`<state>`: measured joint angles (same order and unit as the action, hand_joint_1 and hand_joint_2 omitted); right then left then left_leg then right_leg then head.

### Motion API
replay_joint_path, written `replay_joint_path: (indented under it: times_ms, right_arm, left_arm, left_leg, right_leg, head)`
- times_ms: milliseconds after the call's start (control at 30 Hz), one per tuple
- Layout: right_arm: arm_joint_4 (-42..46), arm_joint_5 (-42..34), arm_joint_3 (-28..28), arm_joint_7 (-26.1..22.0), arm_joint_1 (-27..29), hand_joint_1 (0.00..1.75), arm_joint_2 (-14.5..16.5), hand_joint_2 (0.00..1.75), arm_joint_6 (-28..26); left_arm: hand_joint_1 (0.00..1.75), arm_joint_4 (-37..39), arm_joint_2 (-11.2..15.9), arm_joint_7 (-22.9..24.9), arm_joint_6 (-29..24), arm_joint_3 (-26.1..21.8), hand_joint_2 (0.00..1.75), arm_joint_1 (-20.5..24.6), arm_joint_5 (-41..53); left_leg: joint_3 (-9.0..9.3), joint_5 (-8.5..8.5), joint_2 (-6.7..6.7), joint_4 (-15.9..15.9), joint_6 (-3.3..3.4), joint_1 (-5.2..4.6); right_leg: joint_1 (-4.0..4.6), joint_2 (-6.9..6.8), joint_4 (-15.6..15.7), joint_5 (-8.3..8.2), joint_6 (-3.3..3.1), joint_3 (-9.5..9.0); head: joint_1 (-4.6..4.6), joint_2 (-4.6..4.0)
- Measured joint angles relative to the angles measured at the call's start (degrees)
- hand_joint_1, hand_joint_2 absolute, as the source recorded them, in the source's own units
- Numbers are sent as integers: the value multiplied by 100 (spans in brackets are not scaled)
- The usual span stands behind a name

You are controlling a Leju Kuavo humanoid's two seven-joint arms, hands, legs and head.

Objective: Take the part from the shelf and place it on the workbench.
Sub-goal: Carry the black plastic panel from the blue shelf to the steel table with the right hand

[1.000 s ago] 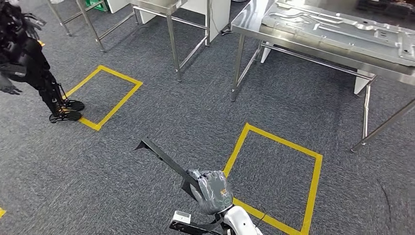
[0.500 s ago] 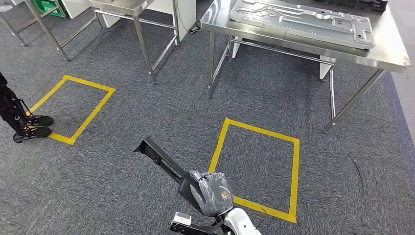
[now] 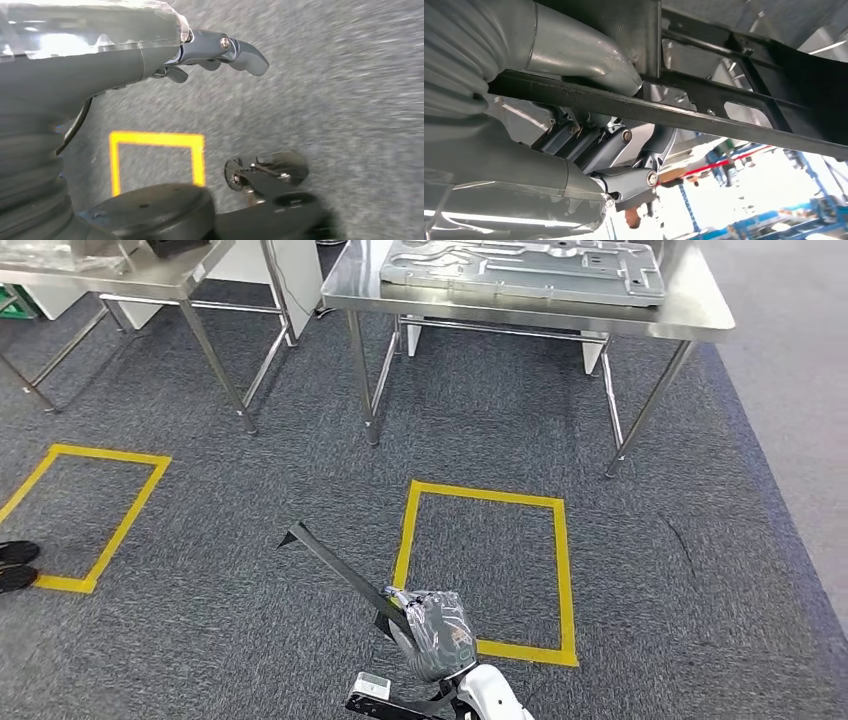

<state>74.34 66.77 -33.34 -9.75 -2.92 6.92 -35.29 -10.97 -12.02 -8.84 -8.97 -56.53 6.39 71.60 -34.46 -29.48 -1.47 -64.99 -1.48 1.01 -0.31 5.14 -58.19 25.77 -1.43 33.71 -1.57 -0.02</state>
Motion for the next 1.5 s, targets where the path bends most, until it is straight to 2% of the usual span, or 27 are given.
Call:
replay_joint_path:
  times_ms: [33, 100, 167, 233, 300, 333, 400, 433, 467, 533, 600, 667, 733, 800, 867, 933, 1000, 1067, 1133, 1167, 1200, 1267, 1333, 1400, 1433, 1467, 1500]
  right_arm:
    - [7, 7, 1, 3, 2, 175, 0, 175, -4]
    - [27, 16, 7, 11, 13, 175, -4, 175, -9]
    - [51, 20, 17, 15, 31, 175, -14, 175, -10]
    - [81, 25, 23, 15, 51, 175, -27, 175, -10]
    - [105, 34, 25, 14, 62, 175, -36, 175, -10]
    - [110, 38, 26, 13, 67, 175, -38, 175, -9]
    - [111, 39, 31, 13, 88, 175, -45, 175, -7]
    - [111, 39, 34, 13, 98, 175, -49, 175, -6]
    - [113, 39, 38, 13, 104, 175, -52, 175, -5]
    - [128, 39, 41, 13, 103, 175, -53, 175, -5]
    - [156, 39, 42, 14, 101, 175, -51, 175, -4]
    - [174, 40, 45, 14, 109, 175, -50, 175, -3]
    - [188, 42, 52, 14, 122, 175, -50, 175, -3]
    - [201, 44, 61, 11, 126, 175, -45, 175, -1]
    - [203, 46, 71, 9, 134, 175, -42, 175, 1]
    - [203, 47, 83, 8, 148, 175, -44, 175, 5]
    - [203, 51, 92, 1, 148, 175, -44, 175, 15]
    - [202, 52, 97, -19, 132, 175, -40, 175, 36]
    - [201, 52, 98, -41, 113, 175, -29, 175, 61]
    - [201, 52, 99, -49, 107, 175, -23, 175, 70]
    - [201, 52, 100, -53, 104, 175, -20, 175, 75]
    - [201, 52, 102, -62, 83, 175, -16, 175, 79]
    - [197, 50, 102, -78, 49, 175, -13, 175, 78]
    - [182, 40, 102, -94, 37, 175, -13, 175, 76]
    - [172, 33, 102, -102, 38, 175, -13, 175, 73]
    - [162, 26, 102, -111, 38, 175, -14, 175, 69]
    - [155, 22, 102, -122, 37, 175, -14, 175, 64]
  left_arm:
    - [0, 0, 2, -77, -5, 2, 175, 2, 3]
    - [0, 0, 4, -222, 35, 7, 175, 4, 9]
    - [0, 0, 3, -335, 202, 9, 175, 18, -20]
    - [0, 0, -2, -420, 378, 5, 175, 42, -69]
    - [0, 0, -7, -470, 450, 4, 175, 52, -99]
    - [0, 0, -7, -484, 461, 4, 175, 49, -110]
    - [0, 0, -2, -503, 456, 2, 175, 50, -112]
    - [0, 0, 1, -512, 444, 2, 175, 58, -101]
    - [0, 0, 1, -520, 433, 2, 175, 69, -86]
    - [0, 0, -3, -548, 421, 3, 175, 86, -64]
    - [0, 0, -5, -588, 419, 3, 175, 90, -61]
    - [0, 0, -5, -639, 417, 3, 175, 96, -62]
    - [0, 0, -5, -708, 415, 3, 175, 106, -63]
    - [0, 0, -1, -762, 414, 4, 175, 98, -63]
    - [0, 0, 5, -785, 414, 4, 175, 67, -64]
    - [0, 0, 9, -790, 416, 3, 175, 43, -66]
    - [0, 0, 18, -737, 441, 3, 175, 44, -70]
    - [0, 0, 45, -624, 506, 4, 175, 48, -74]
    - [0, 0, 65, -542, 584, 4, 175, 52, -89]
    - [0, 0, 65, -524, 613, 3, 175, 56, -100]
    - [0, 0, 63, -511, 636, 2, 175, 62, -109]
    - [0, 0, 55, -488, 653, 1, 175, 69, -114]
    - [0, 0, 51, -457, 655, 1, 175, 57, -114]
    - [0, 0, 55, -438, 655, 0, 175, 37, -118]
    - [0, 0, 55, -437, 655, -1, 175, 32, -131]
    - [0, 0, 54, -442, 662, -4, 175, 34, -146]
    - [0, 0, 52, -449, 675, -7, 175, 38, -160]
  left_leg:
    - [135, 132, -134, 336, 22, 11]
    - [245, 177, -308, 623, 73, 6]
    - [259, 194, -207, 664, 140, 2]
    - [293, 233, -68, 734, 223, 24]
    - [314, 247, 94, 775, 275, 21]
    - [315, 240, 182, 775, 286, 14]
    - [322, 220, 351, 772, 286, 7]
    - [333, 207, 426, 771, 277, 7]
    - [352, 191, 492, 771, 262, 7]
    - [406, 146, 604, 768, 211, -9]
    - [453, 104, 699, 768, 146, -34]
    - [495, 76, 800, 784, 80, -40]
    - [490, -29, 667, 685, 15, -17]
    - [262, -345, 355, 156, -23, 5]
    - [-146, -681, 214, -657, -32, 6]
    - [-329, -614, 192, -904, -17, 6]
    - [-103, -136, 84, -256, 37, 3]
    - [176, 192, -174, 472, 105, 5]
    - [267, 223, -293, 710, 144, -10]
    - [280, 235, -247, 739, 159, -13]
    - [298, 256, -197, 770, 186, -4]
    - [334, 303, -91, 846, 248, 26]
    - [345, 314, 14, 874, 280, 27]
    - [340, 305, 115, 869, 280, 24]
    - [340, 298, 154, 864, 272, 25]
    - [344, 288, 180, 857, 258, 27]
    - [352, 275, 196, 846, 238, 30]
  right_leg:
    - [1, 70, -30, 11, 25, 18]
    - [-15, 188, -61, 8, 96, 73]
    - [-37, 297, -45, -18, 177, 108]
    - [-20, 114, -181, 72, 236, 182]
    - [-8, -270, -761, 384, 272, 471]
    - [-15, -388, -1152, 555, 288, 674]
    - [-40, -475, -1611, 651, 313, 923]
    - [-50, -501, -1515, 538, 317, 880]
    - [-55, -552, -1207, 349, 312, 720]
    - [-26, -800, -393, 36, 265, 285]
    - [27, -936, -14, -35, 197, 85]
    - [46, -812, 1, -27, 133, 89]
    - [15, -681, 37, -43, 70, 73]
    - [-15, -560, 63, -59, 11, 55]
    - [-5, -411, 61, -57, -22, 53]
    - [11, -231, 54, -54, -29, 39]
    - [18, -62, 48, -46, -21, 10]
    - [24, 76, 32, -39, 15, 8]
    - [2, 189, 25, -48, 85, 43]
    - [-9, 242, 32, -59, 128, 60]
    - [-17, 235, 29, -59, 163, 67]
    - [1, -29, -183, 89, 214, 167]
    - [-6, -370, -829, 447, 255, 481]
    - [-45, -468, -1524, 708, 303, 829]
    - [-66, -480, -1640, 698, 322, 887]
    - [-85, -489, -1514, 577, 335, 818]
    - [-99, -503, -1162, 379, 341, 629]
  head:
    - [0, 0]
    - [-1, 0]
    - [-1, 0]
    - [2, 0]
    - [4, 0]
    - [5, 0]
    - [5, 0]
    - [5, 0]
    - [5, 0]
    - [4, 0]
    - [4, 0]
    - [4, 0]
    - [4, 0]
    - [4, 0]
    - [4, 0]
    - [4, 0]
    - [4, 0]
    - [4, 0]
    - [4, 0]
    - [4, 0]
    - [4, 0]
    - [5, 0]
    - [5, 0]
    - [5, 0]
    - [5, 0]
    - [5, 0]
    - [5, 0]
